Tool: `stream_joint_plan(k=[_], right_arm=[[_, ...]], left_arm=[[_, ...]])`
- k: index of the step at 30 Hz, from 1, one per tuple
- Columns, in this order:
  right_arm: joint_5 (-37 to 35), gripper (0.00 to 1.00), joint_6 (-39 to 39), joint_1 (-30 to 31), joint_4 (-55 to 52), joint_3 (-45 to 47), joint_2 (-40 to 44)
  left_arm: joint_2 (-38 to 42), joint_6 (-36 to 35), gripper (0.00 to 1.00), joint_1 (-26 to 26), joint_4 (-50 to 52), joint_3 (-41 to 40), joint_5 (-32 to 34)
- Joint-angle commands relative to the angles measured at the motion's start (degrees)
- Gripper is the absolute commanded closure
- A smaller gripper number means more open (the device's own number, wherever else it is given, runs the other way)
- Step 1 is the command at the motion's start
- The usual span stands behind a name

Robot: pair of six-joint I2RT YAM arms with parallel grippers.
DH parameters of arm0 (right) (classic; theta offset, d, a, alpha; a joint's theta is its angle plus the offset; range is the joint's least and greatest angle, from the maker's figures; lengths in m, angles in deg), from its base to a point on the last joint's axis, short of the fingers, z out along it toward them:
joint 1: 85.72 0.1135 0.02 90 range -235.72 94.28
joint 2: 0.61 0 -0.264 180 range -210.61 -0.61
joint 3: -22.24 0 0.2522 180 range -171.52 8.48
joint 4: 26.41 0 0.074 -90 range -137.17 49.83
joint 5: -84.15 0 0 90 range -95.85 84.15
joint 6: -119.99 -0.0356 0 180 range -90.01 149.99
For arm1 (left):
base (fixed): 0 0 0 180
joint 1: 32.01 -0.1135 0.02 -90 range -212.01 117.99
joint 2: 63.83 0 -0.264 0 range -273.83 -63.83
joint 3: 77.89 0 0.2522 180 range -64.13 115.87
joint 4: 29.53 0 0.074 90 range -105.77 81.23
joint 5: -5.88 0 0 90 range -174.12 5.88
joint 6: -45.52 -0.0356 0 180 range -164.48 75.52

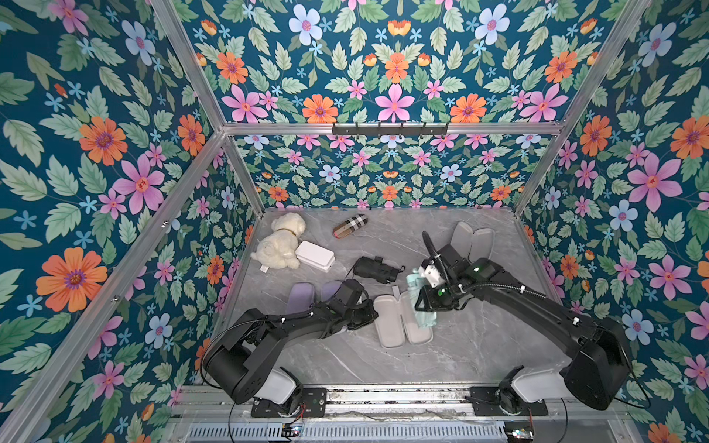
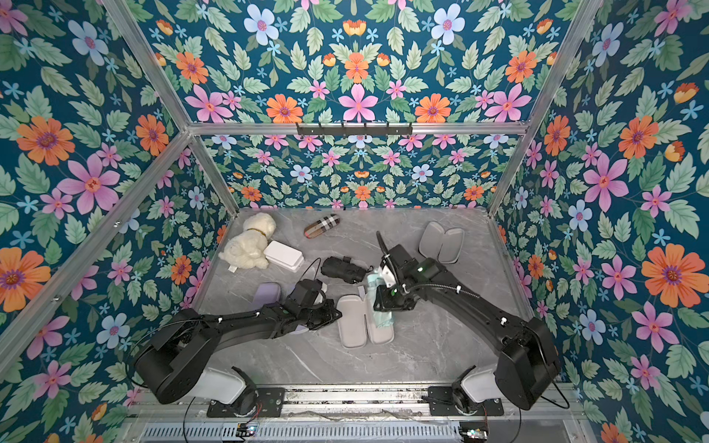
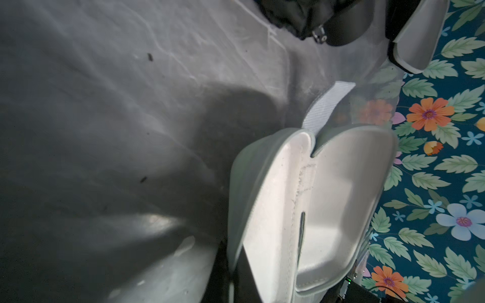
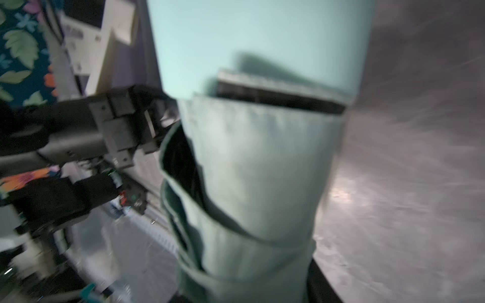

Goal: Put umbrellas into zippered umbrella sleeves
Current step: Place the umbrella in the umbrella sleeve.

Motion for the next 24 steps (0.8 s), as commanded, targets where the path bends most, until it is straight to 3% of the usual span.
stream_joint_plan(k=[1, 11, 17, 24], right_arm=[[10.53, 0.72, -11.42, 2.55, 11.05, 3.90, -1.00], [17.42, 0.77, -14.65, 2.64, 19.34, 1.29, -16.41], [15.47, 0.81, -14.72, 2.63, 16.84, 1.56, -21.09], [19.06, 0.82, -15.68, 3.62, 13.79, 5.51, -10.45]], left_arm=[[0.08, 1.57, 1.00, 0.49, -4.67, -0.90, 0.13], [-1.04, 2.84, 1.00, 1.55, -8.71, -2.44, -0.34], [-1.40, 3.51, 1.00, 1.87, -10.18, -3.05, -0.34], [-0.88, 3.30, 1.00, 1.91, -9.34, -3.32, 0.77]])
